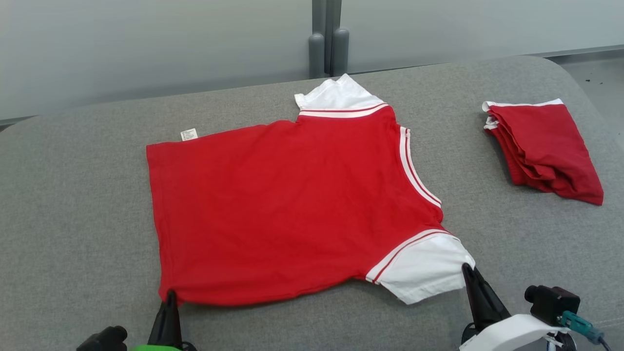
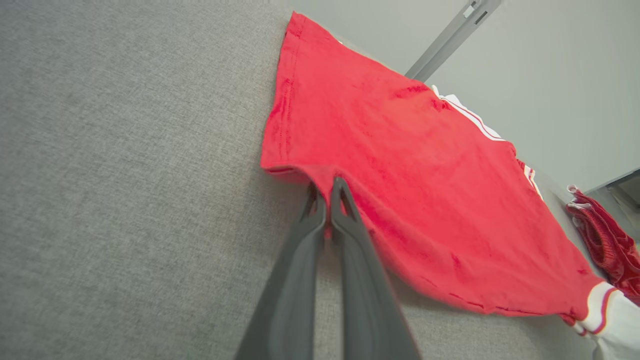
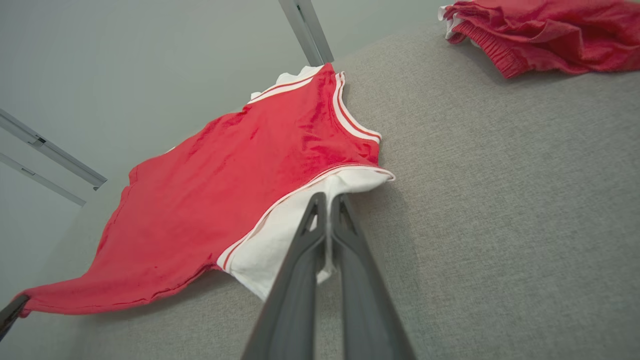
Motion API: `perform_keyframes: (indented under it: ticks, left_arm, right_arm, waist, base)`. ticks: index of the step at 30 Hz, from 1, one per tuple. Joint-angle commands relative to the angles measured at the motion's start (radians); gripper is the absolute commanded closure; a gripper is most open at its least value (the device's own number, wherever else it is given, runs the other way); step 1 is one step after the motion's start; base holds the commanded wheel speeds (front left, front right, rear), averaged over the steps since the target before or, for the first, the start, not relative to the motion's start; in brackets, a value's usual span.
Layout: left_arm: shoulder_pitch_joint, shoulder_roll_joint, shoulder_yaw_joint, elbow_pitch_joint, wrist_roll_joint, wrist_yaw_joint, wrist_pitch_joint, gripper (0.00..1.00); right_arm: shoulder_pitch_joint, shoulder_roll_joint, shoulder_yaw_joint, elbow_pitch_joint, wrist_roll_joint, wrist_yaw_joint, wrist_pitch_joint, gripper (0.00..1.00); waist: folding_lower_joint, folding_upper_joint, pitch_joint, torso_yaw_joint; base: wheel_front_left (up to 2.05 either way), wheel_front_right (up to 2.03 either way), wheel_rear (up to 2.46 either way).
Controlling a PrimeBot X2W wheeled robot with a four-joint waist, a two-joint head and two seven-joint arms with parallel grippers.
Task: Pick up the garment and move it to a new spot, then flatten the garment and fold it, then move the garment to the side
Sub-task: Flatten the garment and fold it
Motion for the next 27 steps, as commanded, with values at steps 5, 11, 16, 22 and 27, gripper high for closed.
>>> perform_keyframes:
  ticks: [5, 11, 16, 22, 27]
  left_arm:
    - [-0.082, 0.007, 0.000, 0.031, -0.047, -0.003, -0.002, 1.00]
    - [-0.192, 0.017, 0.017, 0.075, -0.054, -0.003, -0.003, 1.00]
    - [-0.293, 0.018, 0.018, 0.130, -0.038, -0.003, -0.003, 1.00]
    - [-0.397, 0.018, 0.014, 0.199, -0.029, -0.003, -0.003, 1.00]
    - [-0.472, 0.018, 0.016, 0.257, -0.018, -0.003, -0.003, 1.00]
  right_arm:
    - [-0.076, -0.002, -0.001, 0.034, -0.021, 0.000, -0.006, 1.00]
    - [-0.187, -0.002, 0.000, 0.086, -0.036, 0.000, -0.013, 1.00]
    - [-0.309, -0.002, -0.002, 0.147, -0.046, 0.000, -0.021, 1.00]
    - [-0.442, -0.002, -0.005, 0.239, -0.068, 0.000, -0.032, 1.00]
    - [-0.561, -0.002, 0.010, 0.359, -0.082, 0.000, -0.034, 1.00]
  waist:
    - [0.0001, 0.0000, 0.034, 0.011]
    - [0.0001, 0.0000, 0.091, 0.031]
    - [0.0001, 0.0000, 0.147, 0.041]
    - [0.0001, 0.0000, 0.198, 0.049]
    - [0.0001, 0.0000, 0.234, 0.056]
  base:
    - [0.00, 0.00, 0.00]
    - [0.00, 0.00, 0.00]
    - [0.00, 0.00, 0.00]
    - [0.00, 0.00, 0.00]
    - [0.00, 0.00, 0.00]
